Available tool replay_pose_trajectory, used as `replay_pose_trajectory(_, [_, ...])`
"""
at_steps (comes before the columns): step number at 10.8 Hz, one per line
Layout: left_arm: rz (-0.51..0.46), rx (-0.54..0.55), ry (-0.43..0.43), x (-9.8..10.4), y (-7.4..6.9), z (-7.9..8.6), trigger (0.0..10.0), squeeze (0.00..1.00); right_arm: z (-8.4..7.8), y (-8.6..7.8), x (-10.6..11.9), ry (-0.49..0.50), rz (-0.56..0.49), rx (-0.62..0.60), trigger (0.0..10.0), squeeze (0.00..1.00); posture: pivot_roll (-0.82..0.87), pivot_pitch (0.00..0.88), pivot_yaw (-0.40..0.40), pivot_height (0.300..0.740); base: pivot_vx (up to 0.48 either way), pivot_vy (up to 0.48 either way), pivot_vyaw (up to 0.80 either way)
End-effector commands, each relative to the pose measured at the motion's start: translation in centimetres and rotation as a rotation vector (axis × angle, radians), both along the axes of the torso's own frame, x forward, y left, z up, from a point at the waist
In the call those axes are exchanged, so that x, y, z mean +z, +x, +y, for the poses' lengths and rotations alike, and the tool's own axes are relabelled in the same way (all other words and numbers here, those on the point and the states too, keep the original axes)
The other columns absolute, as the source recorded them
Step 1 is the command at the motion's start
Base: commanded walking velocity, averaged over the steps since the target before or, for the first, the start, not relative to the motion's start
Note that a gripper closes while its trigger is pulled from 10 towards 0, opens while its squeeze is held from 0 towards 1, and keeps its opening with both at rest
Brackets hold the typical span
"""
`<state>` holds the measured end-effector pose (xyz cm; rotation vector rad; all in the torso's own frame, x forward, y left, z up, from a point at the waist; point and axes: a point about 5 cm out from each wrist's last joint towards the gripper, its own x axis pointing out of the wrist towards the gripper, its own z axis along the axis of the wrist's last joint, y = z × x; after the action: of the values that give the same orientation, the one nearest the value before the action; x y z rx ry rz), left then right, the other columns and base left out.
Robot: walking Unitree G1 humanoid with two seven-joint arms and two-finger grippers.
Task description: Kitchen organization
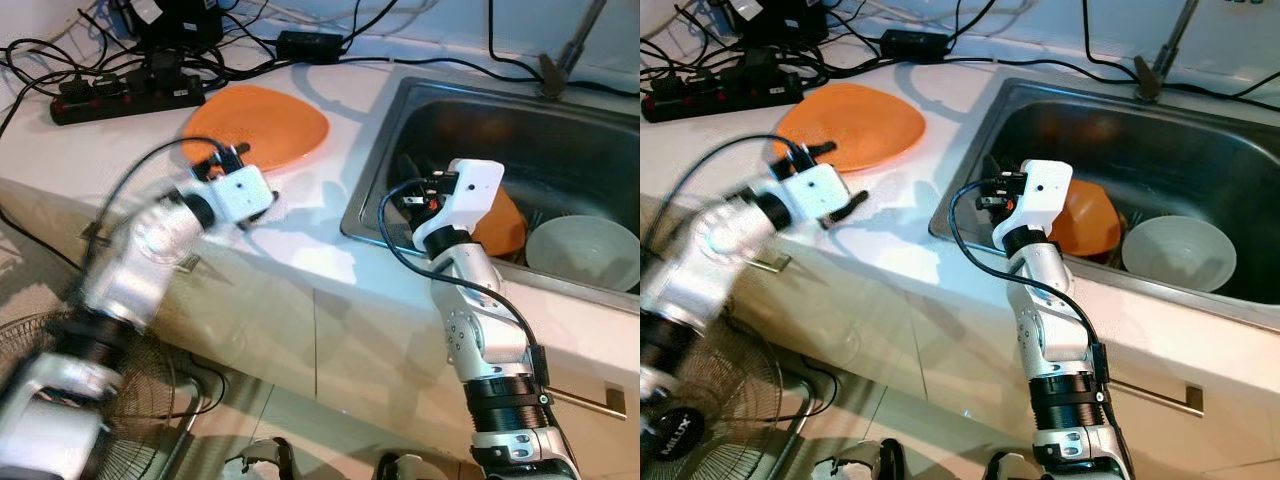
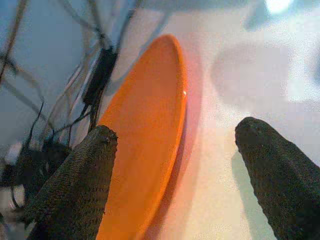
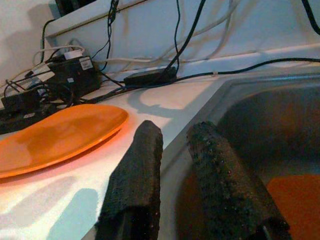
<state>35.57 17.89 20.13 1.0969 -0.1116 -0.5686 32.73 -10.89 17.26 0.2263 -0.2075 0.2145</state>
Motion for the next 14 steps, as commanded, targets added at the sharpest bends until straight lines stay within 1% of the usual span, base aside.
replay_pose_trajectory(1, [0.015, -0.015, 0.069, 0.0, 0.1, 0.3, 10.0, 0.00, 0.1, -0.2, -0.8, -0.007, 0.036, -0.005, 10.0, 0.00, 0.05, 0.102, 0.055, 0.740, 0.000, 0.000, 0.00])
replay_pose_trajectory(2, [-0.010, 0.006, 0.173, 0.5, 0.6, 1.0, 10.0, 0.00, 0.1, -0.2, -0.8, -0.002, 0.037, -0.004, 10.0, 0.00, 0.06, 0.107, 0.059, 0.740, 0.000, 0.000, 0.00])
replay_pose_trajectory(3, [-0.015, 0.014, 0.204, 0.7, 1.0, 1.3, 10.0, 0.00, 0.2, -0.2, -0.8, 0.000, 0.037, -0.005, 10.0, 0.00, 0.06, 0.108, 0.060, 0.740, 0.000, 0.000, 0.00])
replay_pose_trajectory(4, [-0.018, 0.028, 0.201, 0.8, 1.2, 1.4, 10.0, 0.00, 0.2, -0.2, -0.9, 0.001, 0.038, -0.005, 10.0, 0.00, 0.05, 0.106, 0.062, 0.740, 0.000, 0.000, 0.00])
replay_pose_trajectory(5, [-0.018, 0.045, 0.176, 0.7, 1.6, 1.4, 10.0, 0.00, 0.2, -0.2, -0.9, 0.003, 0.039, -0.010, 10.0, 0.00, 0.05, 0.105, 0.062, 0.740, 0.000, 0.000, 0.00])
replay_pose_trajectory(7, [-0.034, 0.047, 0.147, 0.6, 1.8, 1.2, 10.0, 0.00, 0.2, -0.2, -0.9, 0.003, 0.040, -0.010, 10.0, 0.00, 0.05, 0.095, 0.063, 0.740, 0.000, 0.000, 0.00])
replay_pose_trajectory(9, [-0.068, 0.066, 0.108, 0.4, 1.9, 1.2, 10.0, 0.00, 0.5, -0.3, -1.3, 0.005, 0.046, -0.003, 10.0, 0.00, 0.05, 0.038, 0.068, 0.740, 0.000, 0.000, 0.00])
replay_pose_trajectory(10, [-0.079, 0.071, 0.079, 0.6, 2.0, 1.0, 10.0, 1.00, 0.8, -0.2, -1.2, 0.005, 0.044, 0.007, 10.0, 0.00, 0.05, 0.015, 0.067, 0.740, 0.000, 0.000, 0.00])
replay_pose_trajectory(11, [-0.088, 0.091, 0.066, 1.0, 2.2, 1.1, 10.0, 0.00, 1.0, 0.0, -0.9, 0.008, 0.034, 0.013, 10.0, 0.00, 0.05, 0.023, 0.066, 0.740, 0.000, 0.000, 0.00])
replay_pose_trajectory(13, [-0.102, 0.098, 0.064, 0.9, 2.3, 1.1, 10.0, 0.00, 0.9, -0.1, -1.0, 0.009, 0.039, 0.009, 10.0, 0.00, 0.05, 0.034, 0.062, 0.740, 0.000, 0.000, 0.00])
replay_pose_trajectory(14, [-0.085, 0.087, 0.052, 0.5, 2.2, 0.9, 0.0, 0.00, 0.8, 0.0, -1.0, 0.008, 0.038, 0.005, 10.0, 0.00, 0.05, 0.040, 0.062, 0.740, 0.000, 0.000, 0.00])
